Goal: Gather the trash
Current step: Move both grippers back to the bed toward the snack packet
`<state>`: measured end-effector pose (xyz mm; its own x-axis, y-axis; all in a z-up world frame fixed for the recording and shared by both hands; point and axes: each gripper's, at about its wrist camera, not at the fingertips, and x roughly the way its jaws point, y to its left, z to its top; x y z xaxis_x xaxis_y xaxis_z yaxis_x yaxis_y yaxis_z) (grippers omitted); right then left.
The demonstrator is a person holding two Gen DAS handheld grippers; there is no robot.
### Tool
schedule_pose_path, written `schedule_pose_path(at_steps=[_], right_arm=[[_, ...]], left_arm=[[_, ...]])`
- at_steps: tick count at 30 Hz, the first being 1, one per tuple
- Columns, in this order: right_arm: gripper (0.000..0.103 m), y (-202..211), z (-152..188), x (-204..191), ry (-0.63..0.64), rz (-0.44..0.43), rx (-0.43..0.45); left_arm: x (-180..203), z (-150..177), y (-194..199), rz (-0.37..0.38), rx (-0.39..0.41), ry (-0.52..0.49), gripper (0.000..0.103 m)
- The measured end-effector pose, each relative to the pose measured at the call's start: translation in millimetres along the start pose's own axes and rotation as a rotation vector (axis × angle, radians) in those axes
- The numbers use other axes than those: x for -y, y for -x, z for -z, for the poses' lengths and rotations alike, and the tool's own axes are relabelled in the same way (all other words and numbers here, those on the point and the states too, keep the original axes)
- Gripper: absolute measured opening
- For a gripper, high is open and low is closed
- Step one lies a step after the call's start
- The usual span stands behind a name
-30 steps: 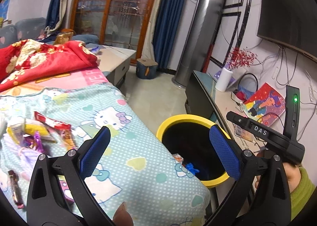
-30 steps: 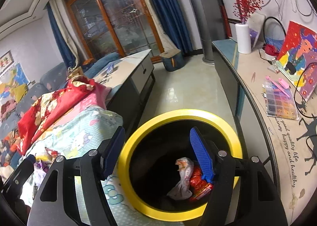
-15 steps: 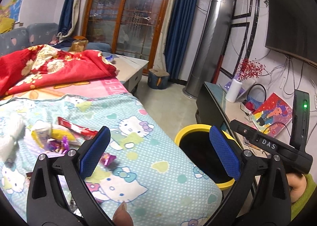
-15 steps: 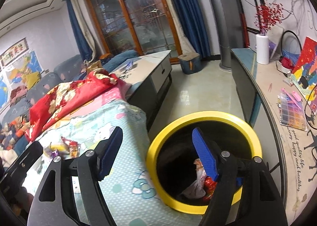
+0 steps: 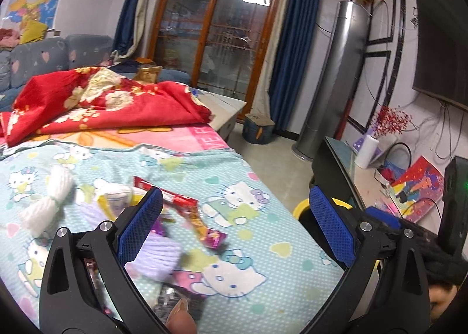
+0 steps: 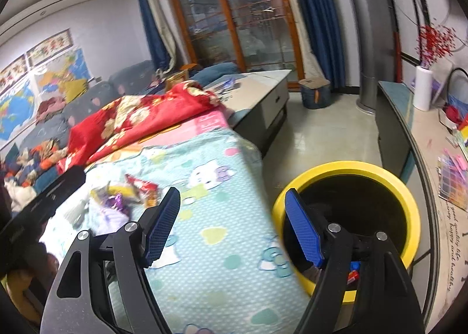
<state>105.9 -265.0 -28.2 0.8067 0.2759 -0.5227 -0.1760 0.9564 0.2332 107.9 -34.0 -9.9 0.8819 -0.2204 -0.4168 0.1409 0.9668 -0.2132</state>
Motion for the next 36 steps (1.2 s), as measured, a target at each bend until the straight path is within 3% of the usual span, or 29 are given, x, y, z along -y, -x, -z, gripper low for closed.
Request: schedule_pose_path(at_steps=[21, 36], right_arm=[[0.072, -22, 26, -101, 0.165, -0.173, -0.115], [0.072, -52, 50, -150, 0.242, -0.206, -0.214]], left_arm=[[-80, -13, 30, -0.167, 0.046, 0.055, 0.092], [-139, -11, 37, -0.281, 0.026, 0.130, 0.092]])
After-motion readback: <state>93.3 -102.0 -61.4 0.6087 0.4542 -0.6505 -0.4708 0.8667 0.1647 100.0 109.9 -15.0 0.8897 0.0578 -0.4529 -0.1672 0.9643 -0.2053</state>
